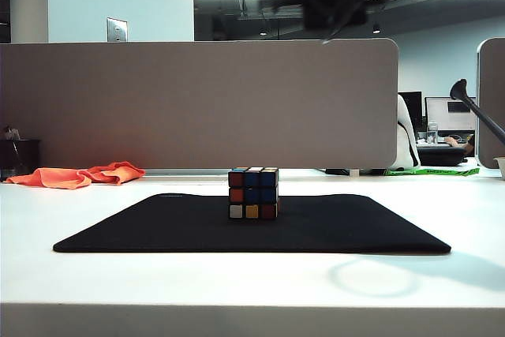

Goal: Pick up the cube on the right side of the mouse pad, then place it in the center of the mouse pad.

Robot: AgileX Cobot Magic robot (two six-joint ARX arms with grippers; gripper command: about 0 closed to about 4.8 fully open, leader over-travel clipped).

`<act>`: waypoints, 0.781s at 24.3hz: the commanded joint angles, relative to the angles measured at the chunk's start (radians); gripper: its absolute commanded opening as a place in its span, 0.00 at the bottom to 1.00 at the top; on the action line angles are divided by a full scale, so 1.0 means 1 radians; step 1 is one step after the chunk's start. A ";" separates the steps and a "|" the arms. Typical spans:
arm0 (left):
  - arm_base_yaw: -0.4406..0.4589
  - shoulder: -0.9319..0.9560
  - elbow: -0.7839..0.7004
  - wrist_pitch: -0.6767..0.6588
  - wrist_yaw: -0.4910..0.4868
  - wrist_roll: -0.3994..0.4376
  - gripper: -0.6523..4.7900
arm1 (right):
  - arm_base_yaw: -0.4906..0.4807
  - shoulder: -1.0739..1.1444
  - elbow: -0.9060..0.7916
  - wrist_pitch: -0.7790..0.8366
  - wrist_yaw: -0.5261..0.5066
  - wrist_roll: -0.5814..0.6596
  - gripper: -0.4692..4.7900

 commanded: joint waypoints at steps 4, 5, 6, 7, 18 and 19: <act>0.001 0.001 0.004 0.017 -0.080 -0.046 0.11 | -0.163 -0.099 -0.015 -0.071 -0.264 -0.039 0.08; 0.001 0.001 0.004 0.017 -0.088 -0.045 0.11 | -0.206 -0.124 -0.032 -0.071 -0.315 -0.040 0.08; 0.001 0.001 0.004 0.017 -0.095 -0.045 0.11 | -0.232 -0.140 -0.045 -0.070 -0.343 -0.048 0.08; 0.001 0.001 0.004 0.017 -0.100 -0.043 0.11 | -0.278 -0.172 -0.074 -0.069 -0.398 -0.076 0.08; 0.003 0.001 0.004 0.018 -0.191 -0.043 0.11 | -0.587 -0.520 -0.486 0.005 -0.705 -0.118 0.08; 0.003 0.001 0.004 0.018 -0.204 -0.043 0.11 | -0.602 -0.546 -0.511 0.004 -0.705 -0.122 0.08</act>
